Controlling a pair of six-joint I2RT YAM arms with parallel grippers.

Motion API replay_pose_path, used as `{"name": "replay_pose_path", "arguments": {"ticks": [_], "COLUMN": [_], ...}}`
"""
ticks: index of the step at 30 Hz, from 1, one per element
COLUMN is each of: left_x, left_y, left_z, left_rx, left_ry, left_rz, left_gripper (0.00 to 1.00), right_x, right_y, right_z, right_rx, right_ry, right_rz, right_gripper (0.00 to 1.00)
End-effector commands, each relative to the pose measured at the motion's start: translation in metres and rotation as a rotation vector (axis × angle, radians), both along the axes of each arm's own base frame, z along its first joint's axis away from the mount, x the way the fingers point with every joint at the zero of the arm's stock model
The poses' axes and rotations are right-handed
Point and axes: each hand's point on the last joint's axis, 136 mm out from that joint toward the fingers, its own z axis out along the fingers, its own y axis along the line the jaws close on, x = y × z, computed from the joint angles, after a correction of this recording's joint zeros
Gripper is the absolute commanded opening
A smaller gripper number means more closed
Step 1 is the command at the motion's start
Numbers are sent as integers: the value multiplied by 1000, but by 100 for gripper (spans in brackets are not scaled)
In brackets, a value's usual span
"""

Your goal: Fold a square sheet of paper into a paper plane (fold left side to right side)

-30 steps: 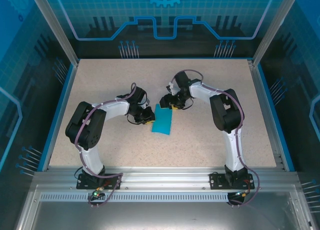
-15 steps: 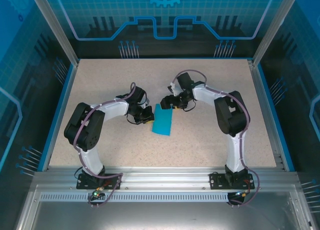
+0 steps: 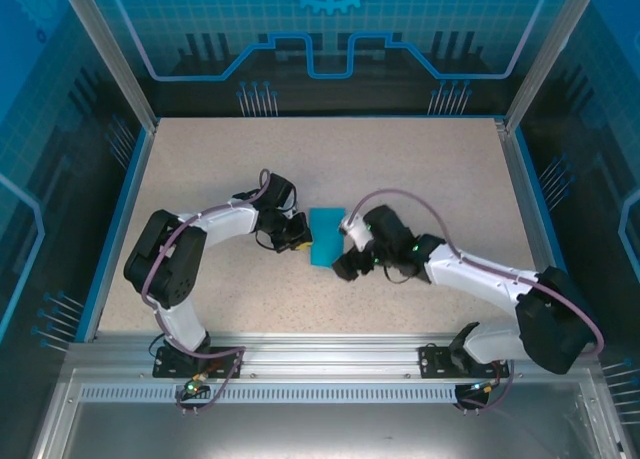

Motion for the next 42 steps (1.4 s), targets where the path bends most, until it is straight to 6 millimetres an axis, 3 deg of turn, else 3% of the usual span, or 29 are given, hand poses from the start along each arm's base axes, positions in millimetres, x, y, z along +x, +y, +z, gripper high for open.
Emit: {"name": "replay_pose_path", "arguments": {"ticks": [1,12,20,22,30,38,41,42], "left_x": [-9,-3,-2,-2,-3,1,3,4], "left_y": [0,3,2,2,2,2,4,6], "left_z": [12,23,24,24,20,21,22,24], "left_rx": [-9,24,25,23,29,33,40,43], "left_ry": [30,7,10,9,20,9,8,5], "left_rz": [16,14,4,3,-2,-3,-4,-6], "left_gripper": [2,2,2,2,2,3,7,9], "right_x": [9,8,11,18,20,14,8,7], "right_y": [7,65,77,84,84,77,66,65], "right_z": [2,-17,-29,-20,-20,-20,-35,-35], "right_rx": [-94,-322,-369,-355,-353,-341,-371,-371], "right_ry": [-209,-411,-425,-444,-451,-415,-374,-370], "right_rz": [19,208,234,218,204,219,222,221], "right_gripper": [85,84,81,78,50,15,0,0]}}
